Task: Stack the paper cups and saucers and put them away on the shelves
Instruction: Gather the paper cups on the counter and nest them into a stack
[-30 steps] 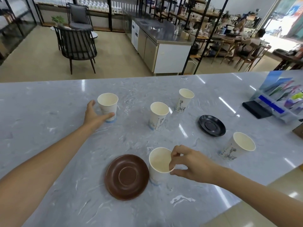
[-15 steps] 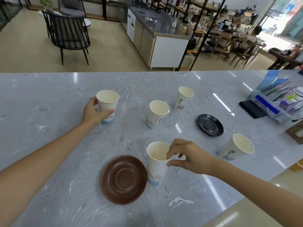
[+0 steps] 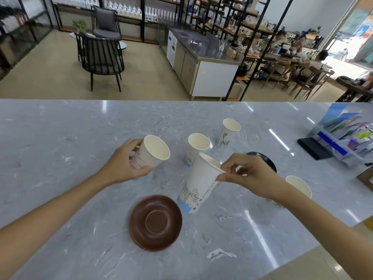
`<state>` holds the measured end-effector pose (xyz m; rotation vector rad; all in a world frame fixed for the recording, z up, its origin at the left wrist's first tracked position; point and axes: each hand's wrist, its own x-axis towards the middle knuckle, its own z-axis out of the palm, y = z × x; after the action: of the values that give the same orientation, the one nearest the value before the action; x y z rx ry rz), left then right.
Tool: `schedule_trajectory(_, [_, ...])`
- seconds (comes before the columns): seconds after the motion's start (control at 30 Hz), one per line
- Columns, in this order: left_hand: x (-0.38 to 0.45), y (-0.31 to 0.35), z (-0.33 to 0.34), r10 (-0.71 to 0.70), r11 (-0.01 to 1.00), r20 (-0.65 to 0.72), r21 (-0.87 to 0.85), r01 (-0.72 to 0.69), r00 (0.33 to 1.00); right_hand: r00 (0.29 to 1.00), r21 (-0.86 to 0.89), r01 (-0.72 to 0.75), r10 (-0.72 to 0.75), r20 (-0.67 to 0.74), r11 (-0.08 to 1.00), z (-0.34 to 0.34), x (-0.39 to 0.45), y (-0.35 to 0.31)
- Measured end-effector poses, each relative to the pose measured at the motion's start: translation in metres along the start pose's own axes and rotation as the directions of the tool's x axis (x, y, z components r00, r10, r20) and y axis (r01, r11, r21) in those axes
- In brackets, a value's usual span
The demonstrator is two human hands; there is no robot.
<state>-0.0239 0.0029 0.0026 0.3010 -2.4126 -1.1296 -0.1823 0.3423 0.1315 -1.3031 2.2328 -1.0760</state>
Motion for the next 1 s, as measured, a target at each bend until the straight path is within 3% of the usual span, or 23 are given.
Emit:
schedule_trajectory(0.13, [-0.012,0.017,-0.003,0.082,0.992,-0.014,0.096,-0.081,0.997,0.973,0.133,0.100,-0.069,-0.220,0.986,-0.012,-0.007,-0.017])
schedule_trajectory(0.37, [-0.025,0.061,-0.005,0.159,0.983,-0.019,0.094,-0.157,0.987,0.828,0.178,0.219,-0.086,-0.555,0.959,-0.013,-0.007,-0.032])
schedule_trajectory(0.83, [-0.035,0.087,0.001,0.182,0.980,-0.078,0.096,-0.174,0.980,0.839,0.204,0.268,-0.124,-0.530,0.941,0.046,0.009,-0.023])
schedule_trajectory(1.0, [-0.035,0.090,0.005,0.155,0.987,-0.078,0.057,-0.151,0.985,0.799,0.094,0.303,-0.199,-0.567,0.948,0.069,0.012,-0.020])
